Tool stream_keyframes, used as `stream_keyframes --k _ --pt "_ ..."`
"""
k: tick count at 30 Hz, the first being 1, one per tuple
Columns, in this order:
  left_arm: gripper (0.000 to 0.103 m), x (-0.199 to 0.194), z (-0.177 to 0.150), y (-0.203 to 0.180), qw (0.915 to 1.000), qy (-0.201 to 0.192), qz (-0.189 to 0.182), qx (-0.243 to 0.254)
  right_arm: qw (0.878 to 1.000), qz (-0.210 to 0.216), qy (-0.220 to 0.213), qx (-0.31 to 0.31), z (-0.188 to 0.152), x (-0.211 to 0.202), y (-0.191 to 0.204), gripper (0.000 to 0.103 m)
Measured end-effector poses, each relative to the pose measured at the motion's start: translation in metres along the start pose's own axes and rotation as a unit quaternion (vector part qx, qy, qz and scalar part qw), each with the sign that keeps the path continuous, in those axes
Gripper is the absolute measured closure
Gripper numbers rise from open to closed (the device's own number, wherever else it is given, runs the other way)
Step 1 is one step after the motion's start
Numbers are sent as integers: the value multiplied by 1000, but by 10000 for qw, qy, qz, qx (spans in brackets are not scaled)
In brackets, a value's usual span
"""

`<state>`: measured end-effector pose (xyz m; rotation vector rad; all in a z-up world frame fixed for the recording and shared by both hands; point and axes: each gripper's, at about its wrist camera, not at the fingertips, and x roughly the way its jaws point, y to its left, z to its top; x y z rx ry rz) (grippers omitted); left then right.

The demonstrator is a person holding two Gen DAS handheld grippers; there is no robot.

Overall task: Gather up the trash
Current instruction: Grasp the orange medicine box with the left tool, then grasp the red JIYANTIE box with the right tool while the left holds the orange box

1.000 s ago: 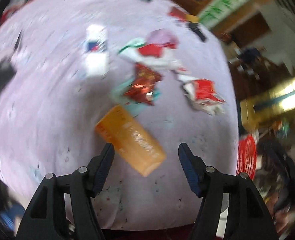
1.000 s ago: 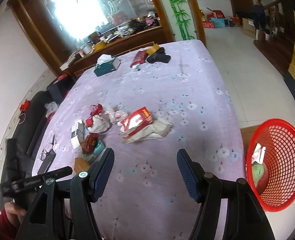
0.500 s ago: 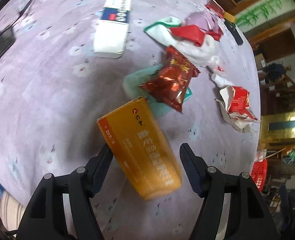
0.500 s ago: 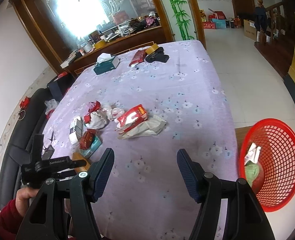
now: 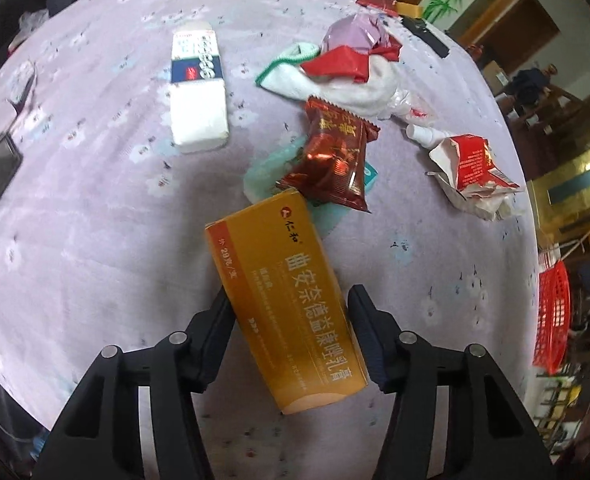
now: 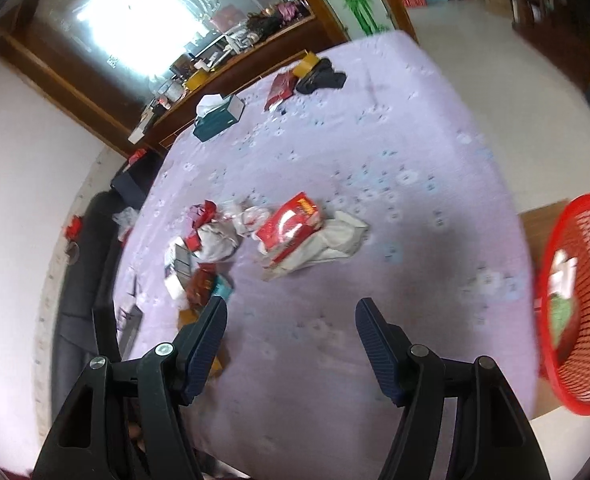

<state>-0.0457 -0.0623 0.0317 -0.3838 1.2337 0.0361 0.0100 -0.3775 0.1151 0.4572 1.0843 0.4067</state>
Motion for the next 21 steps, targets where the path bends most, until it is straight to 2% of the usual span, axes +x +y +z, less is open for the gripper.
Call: stream_keyframes --k 2,7,10,13,16,18,20,21 --pt "49 -8 0 3 9998 -130 -8 163 9999 -24 50 86 7 13 3 36" --pt "49 -23 0 7 9977 -423 21 537 9995 -87 117 275 30 46 8 39" --pt "49 -31 0 10 9957 -549 29 750 9988 -186 178 421 41 66 9 46" --pt "49 -37 0 17 9943 -603 -13 877 9974 -404 283 530 48 86 9 54" --pt "49 -40 -1 19 9929 -637 -19 1004 9945 -604 376 770 48 101 6 55" --pt "49 -41 -1 19 9918 -667 -22 1092 9936 -638 413 835 47 109 5 61" --pt "49 -43 1 18 9903 -709 -27 1194 9925 -734 448 864 45 116 4 74" --pt "49 -44 1 17 9897 -731 -43 1226 9925 -758 444 854 44 117 4 78"
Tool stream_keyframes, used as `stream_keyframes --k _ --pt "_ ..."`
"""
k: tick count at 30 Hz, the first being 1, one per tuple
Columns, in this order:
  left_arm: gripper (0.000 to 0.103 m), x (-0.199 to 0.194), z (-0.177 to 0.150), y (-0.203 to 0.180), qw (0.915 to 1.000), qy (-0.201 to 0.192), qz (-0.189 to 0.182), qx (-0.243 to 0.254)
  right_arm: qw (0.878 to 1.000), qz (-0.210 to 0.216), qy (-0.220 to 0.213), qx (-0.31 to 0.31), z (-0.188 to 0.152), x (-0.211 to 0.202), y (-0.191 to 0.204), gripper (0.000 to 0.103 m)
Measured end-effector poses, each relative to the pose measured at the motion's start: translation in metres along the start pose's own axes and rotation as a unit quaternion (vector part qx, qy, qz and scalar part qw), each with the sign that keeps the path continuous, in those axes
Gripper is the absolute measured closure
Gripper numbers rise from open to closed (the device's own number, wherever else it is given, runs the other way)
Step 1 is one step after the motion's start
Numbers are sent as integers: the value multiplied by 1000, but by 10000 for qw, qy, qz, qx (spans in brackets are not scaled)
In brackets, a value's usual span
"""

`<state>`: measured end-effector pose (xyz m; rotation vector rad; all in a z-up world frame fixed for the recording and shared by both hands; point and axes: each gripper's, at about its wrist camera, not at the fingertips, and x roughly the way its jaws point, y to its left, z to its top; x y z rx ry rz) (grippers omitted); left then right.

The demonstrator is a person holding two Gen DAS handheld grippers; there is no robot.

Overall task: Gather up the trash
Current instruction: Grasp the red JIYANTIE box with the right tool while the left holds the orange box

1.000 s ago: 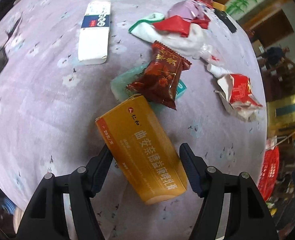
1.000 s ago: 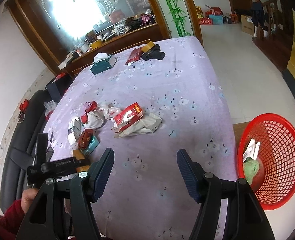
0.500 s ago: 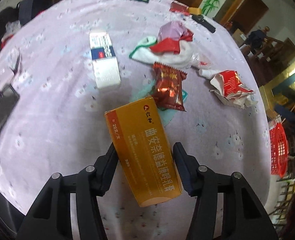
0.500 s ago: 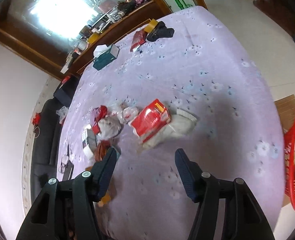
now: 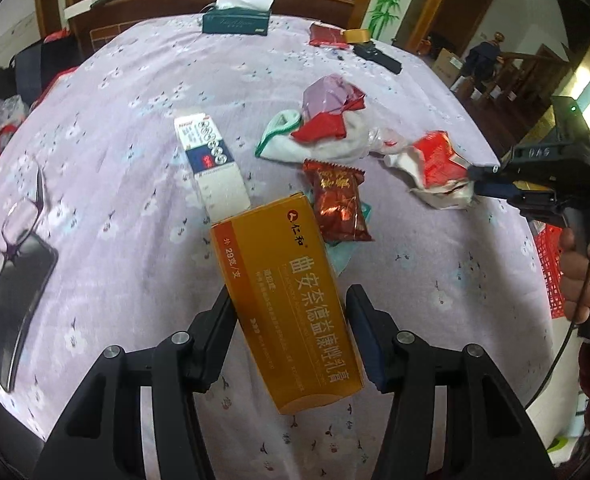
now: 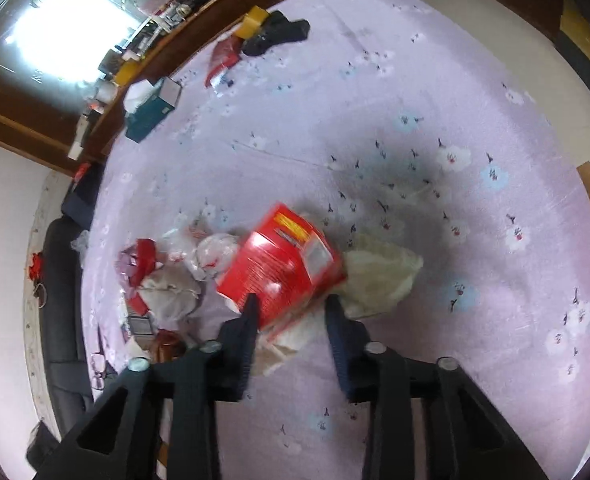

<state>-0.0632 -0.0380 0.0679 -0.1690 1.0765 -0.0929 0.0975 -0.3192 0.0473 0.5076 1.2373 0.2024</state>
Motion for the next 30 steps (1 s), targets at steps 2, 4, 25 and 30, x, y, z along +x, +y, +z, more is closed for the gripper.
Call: stream_keyframes --k 2,4,25,30 --pt "49 -2 2 -2 9999 -58 -6 96 9999 -82 -71 -107 -6 -3 2 92" --pt "49 -3 4 -5 9998 -85 -34 177 9996 -139 -184 -163 -11 -9 2 98" --pt "49 -11 7 -18 9988 -184 -44 444 9889 627 11 -1350 32 -7 12 48" --pt "49 -13 5 -12 9993 -165 60 345 9813 914 487 -1625 52 34 14 48"
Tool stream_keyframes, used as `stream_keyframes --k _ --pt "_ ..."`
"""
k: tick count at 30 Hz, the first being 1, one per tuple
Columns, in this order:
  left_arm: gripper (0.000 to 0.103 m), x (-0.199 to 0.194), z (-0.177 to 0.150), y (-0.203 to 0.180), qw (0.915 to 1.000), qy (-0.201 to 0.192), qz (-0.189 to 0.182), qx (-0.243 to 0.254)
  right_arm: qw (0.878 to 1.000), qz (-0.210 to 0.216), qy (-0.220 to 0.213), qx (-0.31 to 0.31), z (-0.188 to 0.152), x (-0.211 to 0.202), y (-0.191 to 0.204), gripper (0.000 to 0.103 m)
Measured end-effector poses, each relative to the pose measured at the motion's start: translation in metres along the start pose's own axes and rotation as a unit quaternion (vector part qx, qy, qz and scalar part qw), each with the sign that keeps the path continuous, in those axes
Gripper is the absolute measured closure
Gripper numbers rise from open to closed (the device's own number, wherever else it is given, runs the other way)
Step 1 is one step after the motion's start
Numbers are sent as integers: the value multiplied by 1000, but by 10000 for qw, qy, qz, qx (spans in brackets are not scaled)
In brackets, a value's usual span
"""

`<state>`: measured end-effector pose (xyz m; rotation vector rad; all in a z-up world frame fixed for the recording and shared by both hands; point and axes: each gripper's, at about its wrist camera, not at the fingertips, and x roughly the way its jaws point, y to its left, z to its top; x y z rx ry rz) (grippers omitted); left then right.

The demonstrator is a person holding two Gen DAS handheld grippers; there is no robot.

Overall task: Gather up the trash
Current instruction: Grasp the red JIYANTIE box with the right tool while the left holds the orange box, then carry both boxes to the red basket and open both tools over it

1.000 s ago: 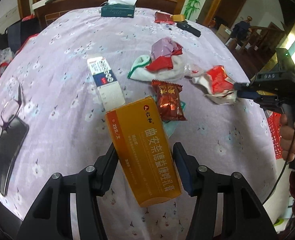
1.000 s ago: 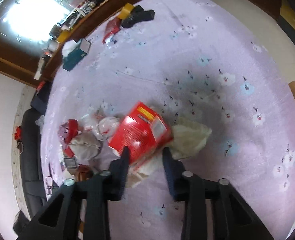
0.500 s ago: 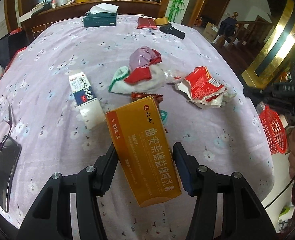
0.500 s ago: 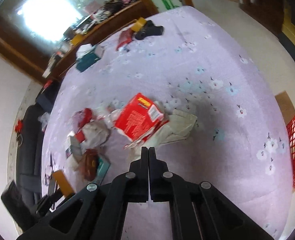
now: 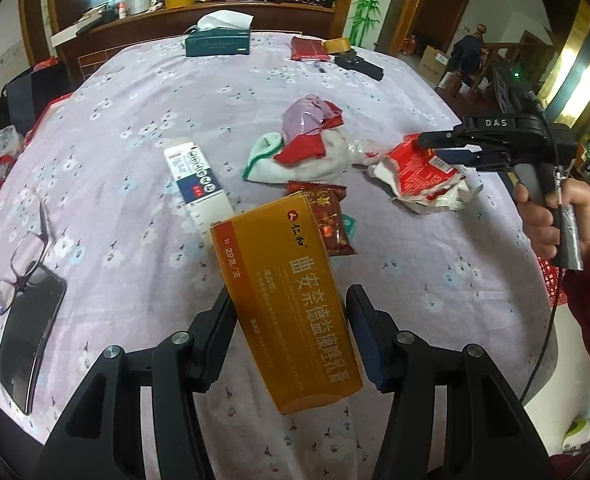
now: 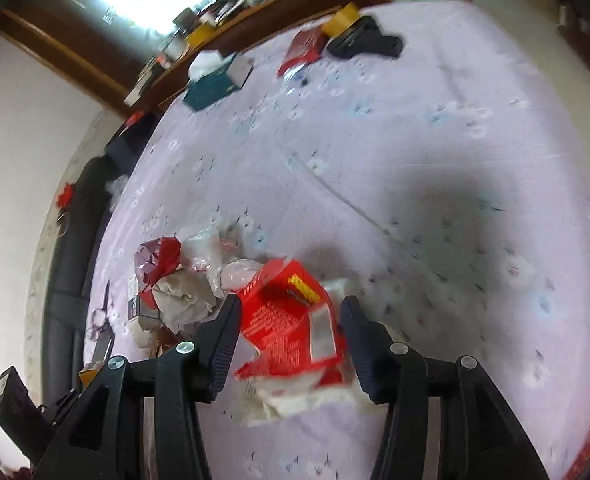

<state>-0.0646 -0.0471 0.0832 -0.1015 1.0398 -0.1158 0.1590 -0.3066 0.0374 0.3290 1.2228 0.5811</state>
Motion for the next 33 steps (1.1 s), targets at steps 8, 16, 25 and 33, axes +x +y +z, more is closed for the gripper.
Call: stream_keyframes --k 8,16,25,33 --pt "49 3 0 -5 10000 24 17 -34 9968 247 441 -625 -12 11 23 51" --pt "49 9 3 -11 10000 35 -45 -28 9991 4 138 -410 -47 6 43 98" --pt "49 8 11 -27 9994 -155 -59 290 9948 -407 -924 -116 -92 -63 80 98" --pt "49 5 18 -51 9970 -312 -92 708 9859 -999 -1340 11 -140 -93 93 98"
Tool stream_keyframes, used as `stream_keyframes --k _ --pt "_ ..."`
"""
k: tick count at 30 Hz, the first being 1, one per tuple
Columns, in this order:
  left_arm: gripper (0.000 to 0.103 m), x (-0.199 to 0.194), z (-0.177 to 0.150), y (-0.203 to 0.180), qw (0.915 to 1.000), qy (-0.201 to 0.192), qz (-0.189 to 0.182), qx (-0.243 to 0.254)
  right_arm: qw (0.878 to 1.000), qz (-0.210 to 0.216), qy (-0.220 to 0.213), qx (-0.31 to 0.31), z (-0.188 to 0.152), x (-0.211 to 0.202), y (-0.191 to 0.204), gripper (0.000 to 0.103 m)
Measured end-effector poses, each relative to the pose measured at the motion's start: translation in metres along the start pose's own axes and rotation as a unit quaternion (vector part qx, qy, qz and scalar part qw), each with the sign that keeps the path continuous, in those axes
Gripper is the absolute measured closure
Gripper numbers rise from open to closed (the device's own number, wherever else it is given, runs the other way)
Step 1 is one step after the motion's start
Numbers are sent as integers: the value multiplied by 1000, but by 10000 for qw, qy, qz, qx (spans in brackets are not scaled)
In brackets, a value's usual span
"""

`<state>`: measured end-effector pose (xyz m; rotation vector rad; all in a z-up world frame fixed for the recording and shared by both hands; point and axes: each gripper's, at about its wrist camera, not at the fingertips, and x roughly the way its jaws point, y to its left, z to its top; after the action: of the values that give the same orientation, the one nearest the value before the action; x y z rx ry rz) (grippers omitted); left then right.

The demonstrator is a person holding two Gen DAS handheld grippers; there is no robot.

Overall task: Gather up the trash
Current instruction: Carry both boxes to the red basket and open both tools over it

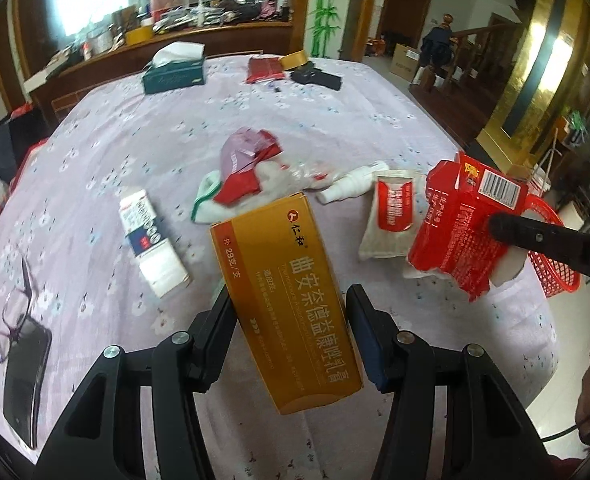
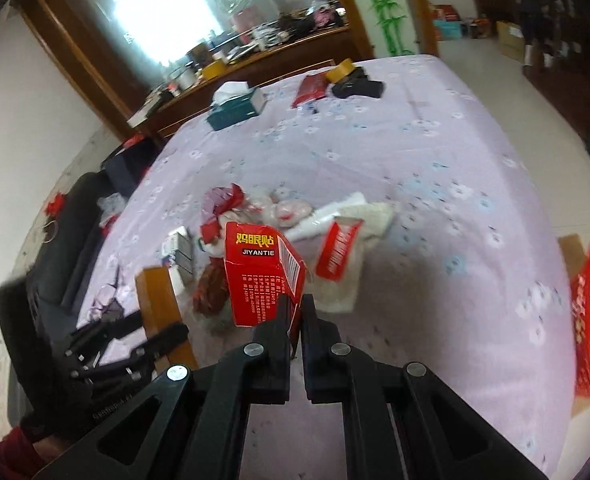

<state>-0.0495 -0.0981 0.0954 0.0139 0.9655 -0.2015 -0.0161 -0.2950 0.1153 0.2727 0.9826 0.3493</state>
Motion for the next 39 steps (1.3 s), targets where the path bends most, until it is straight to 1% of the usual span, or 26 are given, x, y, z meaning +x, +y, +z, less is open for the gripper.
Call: stream_keyframes --k 2,6,12,16,30,39 --pt "49 0 3 -7 9999 -23 0 114 9999 -101 -104 43 -2 -8 -2 98" --pt "49 0 6 -20 9996 -70 -7 284 9994 -151 -279 114 -6 -25 -7 98" --pt "49 -1 13 -37 9986 -145 -35 502 9989 -227 -337 229 -10 -37 -12 98" --pt "49 -1 17 -43 9982 -185 -52 566 9982 -264 -423 322 -10 -47 -19 98" --pt "49 -2 23 -62 9969 -270 -86 728 9970 -261 -542 491 -9 -62 -35 98" --pt "49 -1 28 -82 9952 -313 -208 908 9948 -316 -698 670 -10 -78 -51 98"
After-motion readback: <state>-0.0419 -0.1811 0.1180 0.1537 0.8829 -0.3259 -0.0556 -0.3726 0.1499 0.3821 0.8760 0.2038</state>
